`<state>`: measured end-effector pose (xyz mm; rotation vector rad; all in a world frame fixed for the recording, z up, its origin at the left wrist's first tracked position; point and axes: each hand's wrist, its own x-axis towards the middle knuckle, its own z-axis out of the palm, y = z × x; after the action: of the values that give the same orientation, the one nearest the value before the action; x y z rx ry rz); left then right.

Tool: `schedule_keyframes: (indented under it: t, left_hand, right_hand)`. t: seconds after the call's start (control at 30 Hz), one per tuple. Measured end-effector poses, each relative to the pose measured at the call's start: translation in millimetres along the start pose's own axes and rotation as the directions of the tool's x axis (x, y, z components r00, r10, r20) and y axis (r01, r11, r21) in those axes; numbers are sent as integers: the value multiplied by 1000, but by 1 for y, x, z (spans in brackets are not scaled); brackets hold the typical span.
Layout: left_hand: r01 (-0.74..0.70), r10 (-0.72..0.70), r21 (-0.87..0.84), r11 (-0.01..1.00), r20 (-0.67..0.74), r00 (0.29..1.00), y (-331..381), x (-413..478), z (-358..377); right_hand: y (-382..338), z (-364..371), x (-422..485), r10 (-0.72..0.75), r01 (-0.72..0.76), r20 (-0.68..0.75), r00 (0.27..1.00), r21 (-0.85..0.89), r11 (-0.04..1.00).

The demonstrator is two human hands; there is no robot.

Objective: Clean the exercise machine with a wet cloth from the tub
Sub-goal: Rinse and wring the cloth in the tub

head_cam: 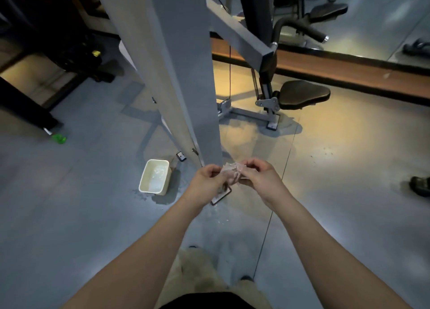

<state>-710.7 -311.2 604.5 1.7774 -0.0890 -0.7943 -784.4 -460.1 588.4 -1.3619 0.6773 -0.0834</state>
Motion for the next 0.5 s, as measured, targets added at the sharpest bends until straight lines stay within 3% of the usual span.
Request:
schedule_keyframes:
  t: [0.17,0.27,0.43,0.5]
  left_hand:
    - [-27,14,-87,996,-143,990,29,32,10]
    - [-63,63,3,998,-161,985,37,59,16]
    - [63,-39,-209,976,120,992,47,111,19]
    - [113,-76,-194,974,188,979,52,122,23]
  right_hand:
    - [-24,-13,39,-43,60,102,994,-163,985]
    - [-37,-19,70,8,25,179,984,-183,983]
    - [-66,-44,124,92,-31,277,957,-217,976]
    - [-77,-56,143,88,-7,303,949,-258,966]
